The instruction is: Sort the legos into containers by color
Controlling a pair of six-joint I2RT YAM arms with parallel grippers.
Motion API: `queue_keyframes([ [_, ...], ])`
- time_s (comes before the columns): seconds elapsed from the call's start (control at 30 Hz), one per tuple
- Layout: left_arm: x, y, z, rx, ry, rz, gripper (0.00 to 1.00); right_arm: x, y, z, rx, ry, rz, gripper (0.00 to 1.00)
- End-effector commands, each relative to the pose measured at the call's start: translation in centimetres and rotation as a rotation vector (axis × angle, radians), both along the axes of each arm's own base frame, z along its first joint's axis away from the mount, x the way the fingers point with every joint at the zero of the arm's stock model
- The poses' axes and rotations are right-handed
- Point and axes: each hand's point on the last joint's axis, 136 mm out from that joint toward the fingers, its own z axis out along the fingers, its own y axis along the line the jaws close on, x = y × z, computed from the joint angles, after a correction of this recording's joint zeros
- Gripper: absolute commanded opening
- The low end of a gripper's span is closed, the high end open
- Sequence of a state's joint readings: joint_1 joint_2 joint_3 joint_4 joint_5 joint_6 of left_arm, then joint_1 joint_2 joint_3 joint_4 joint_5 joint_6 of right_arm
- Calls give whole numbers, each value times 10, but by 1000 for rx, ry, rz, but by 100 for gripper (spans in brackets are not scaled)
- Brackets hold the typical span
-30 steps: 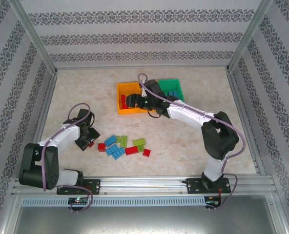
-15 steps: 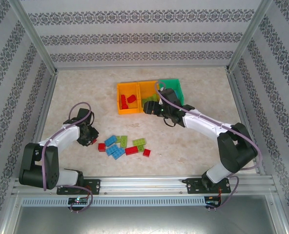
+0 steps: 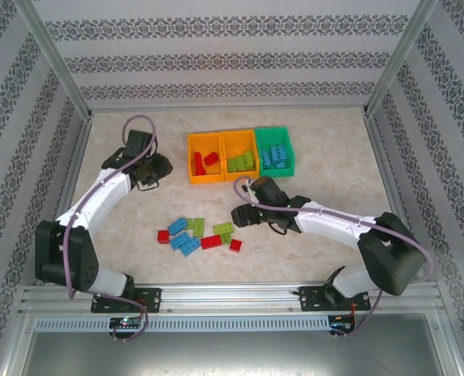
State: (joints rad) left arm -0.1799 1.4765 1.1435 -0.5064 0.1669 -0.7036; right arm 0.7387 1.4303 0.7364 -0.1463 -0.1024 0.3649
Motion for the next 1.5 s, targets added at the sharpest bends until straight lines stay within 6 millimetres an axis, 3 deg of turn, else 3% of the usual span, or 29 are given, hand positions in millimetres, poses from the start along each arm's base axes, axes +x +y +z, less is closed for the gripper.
queue_keyframes([
  [0.0, 23, -41, 2, 6, -33, -204, 22, -22, 3, -3, -29, -27, 120, 78],
  [0.23, 65, -89, -10, 30, 2, -358, 21, -60, 18, -10, -69, -20, 309, 83],
  [0.53, 92, -100, -30, 84, 44, -377, 27, -89, 25, -27, -156, 30, 440, 84],
  [0.8, 95, -108, -31, 102, 40, -377, 48, -92, 28, -40, -252, 39, 482, 83],
  [1.03, 90, -114, -18, 107, 9, -356, 66, -92, 32, -47, -284, 38, 500, 81],
  [1.13, 88, -114, -12, 103, -6, -347, 83, -93, 34, -50, -305, 38, 513, 79],
  [1.27, 83, -109, -2, 110, -32, -325, 88, -93, 34, -52, -326, 37, 516, 70],
  [1.33, 80, -106, 4, 118, -44, -316, 93, -93, 31, -53, -339, 33, 511, 63],
  [1.47, 73, -99, 11, 133, -59, -303, 95, -92, 28, -51, -349, 18, 504, 48],
])
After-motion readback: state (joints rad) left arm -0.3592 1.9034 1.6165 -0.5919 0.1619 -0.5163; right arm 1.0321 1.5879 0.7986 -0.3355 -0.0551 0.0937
